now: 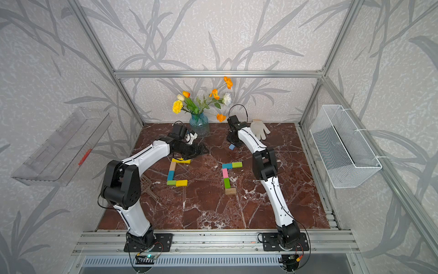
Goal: Assemble the letter c with building blocks
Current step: Pick up the building block from the center of the board.
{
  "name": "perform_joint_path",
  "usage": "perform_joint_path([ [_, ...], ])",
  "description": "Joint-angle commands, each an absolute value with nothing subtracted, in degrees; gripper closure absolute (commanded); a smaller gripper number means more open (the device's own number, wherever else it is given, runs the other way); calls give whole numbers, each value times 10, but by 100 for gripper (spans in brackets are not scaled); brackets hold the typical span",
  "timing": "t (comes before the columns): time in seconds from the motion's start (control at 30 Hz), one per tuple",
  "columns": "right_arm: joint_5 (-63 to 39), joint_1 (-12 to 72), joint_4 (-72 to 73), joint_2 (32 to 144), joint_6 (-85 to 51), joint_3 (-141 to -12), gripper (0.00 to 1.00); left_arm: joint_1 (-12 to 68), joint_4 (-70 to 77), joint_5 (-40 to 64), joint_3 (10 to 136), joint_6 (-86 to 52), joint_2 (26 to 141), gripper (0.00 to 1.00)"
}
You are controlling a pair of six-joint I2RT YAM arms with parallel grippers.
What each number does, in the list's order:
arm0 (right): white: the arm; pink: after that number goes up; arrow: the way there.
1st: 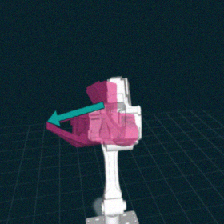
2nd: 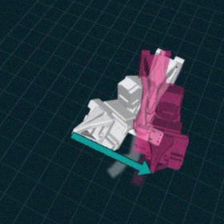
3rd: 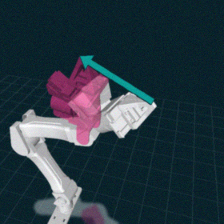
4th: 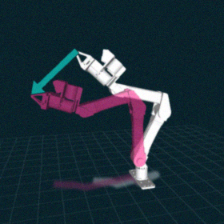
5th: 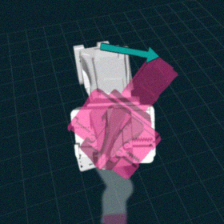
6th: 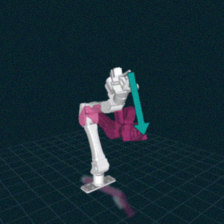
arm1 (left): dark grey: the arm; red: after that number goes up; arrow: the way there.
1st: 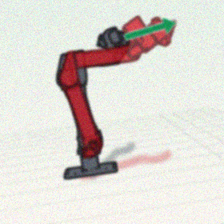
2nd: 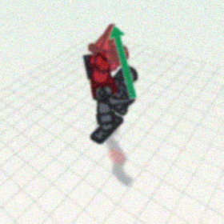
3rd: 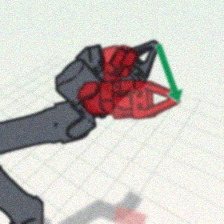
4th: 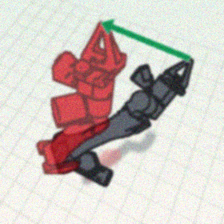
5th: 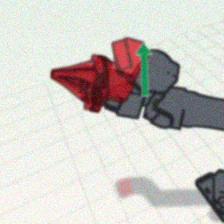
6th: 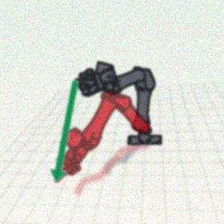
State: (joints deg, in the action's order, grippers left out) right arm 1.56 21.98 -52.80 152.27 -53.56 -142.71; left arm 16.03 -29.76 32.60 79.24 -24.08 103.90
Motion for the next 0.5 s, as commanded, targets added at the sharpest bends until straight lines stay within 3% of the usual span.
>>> perform_joint_path([
  [0.0,41,223,-606,1546,-501,-1468,52,156,-295,328,799,-238,1038,5],
  [0.47,61,229,-638,1539,-456,-1464,73,155,-295,326,800,-239,1041,5],
])
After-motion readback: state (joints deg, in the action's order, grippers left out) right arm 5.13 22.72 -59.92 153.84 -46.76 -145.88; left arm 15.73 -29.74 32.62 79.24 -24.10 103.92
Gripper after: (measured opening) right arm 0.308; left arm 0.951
